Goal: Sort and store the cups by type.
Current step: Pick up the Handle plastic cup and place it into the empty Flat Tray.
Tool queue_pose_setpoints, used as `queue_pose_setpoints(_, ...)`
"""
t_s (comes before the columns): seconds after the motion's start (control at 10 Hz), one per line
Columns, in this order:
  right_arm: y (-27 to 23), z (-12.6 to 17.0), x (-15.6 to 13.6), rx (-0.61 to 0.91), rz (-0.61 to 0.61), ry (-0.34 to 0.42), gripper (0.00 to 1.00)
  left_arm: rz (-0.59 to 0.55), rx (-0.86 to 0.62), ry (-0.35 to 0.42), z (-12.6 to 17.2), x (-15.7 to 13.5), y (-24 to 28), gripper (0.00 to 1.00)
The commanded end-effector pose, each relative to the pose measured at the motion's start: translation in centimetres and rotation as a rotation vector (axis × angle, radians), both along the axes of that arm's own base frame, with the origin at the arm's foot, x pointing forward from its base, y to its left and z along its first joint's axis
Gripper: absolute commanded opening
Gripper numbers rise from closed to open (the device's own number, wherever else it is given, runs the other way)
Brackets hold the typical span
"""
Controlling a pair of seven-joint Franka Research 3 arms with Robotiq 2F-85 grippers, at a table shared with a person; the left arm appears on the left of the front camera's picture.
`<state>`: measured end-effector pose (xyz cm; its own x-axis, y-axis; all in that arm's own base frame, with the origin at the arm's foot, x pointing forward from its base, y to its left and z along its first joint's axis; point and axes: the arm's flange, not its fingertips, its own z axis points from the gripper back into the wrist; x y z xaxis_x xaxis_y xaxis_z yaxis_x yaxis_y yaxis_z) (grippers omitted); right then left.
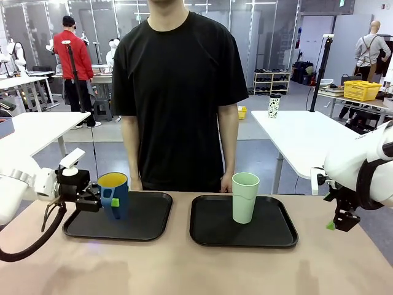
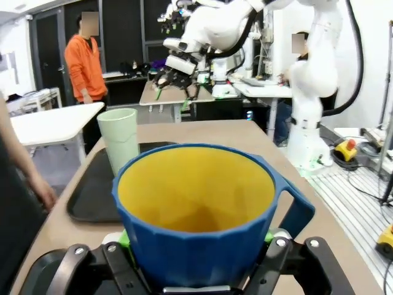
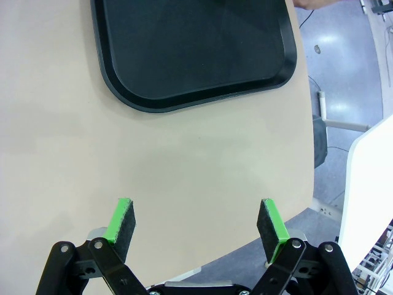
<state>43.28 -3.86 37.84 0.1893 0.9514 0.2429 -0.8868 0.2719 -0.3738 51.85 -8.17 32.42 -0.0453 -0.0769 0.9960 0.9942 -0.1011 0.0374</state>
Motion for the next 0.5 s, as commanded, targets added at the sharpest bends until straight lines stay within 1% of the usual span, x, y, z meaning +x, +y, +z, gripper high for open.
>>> queue_pose_setpoints(0.0,0.2,-0.1,0.2,0.003,-0.001,-0.014,1.0,0.013,-0.028,0.043,0.9,4.5,2.4,0.75)
queue_pose_setpoints(0.1,0.2,-0.1,0.2,0.003,-0.001,-0.014,1.0,-0.039,-0.066,0.066,1.2,6.5,3.7,0.75)
queue_pose_setpoints(0.2,0.2,-0.1,0.2,0.003,-0.001,-0.014,1.0,-0.029,-0.081,0.107,1.3,8.1,4.7,0.75)
queue_pose_setpoints(0.3,0.2,-0.1,0.2,0.003,-0.001,-0.014,1.0,-0.063,-0.119,0.133,1.6,9.5,5.4,0.75)
queue_pose_setpoints(0.4,0.2,-0.1,0.2,0.003,-0.001,-0.014,1.0,-0.088,-0.119,0.149,1.8,10.8,5.8,0.75)
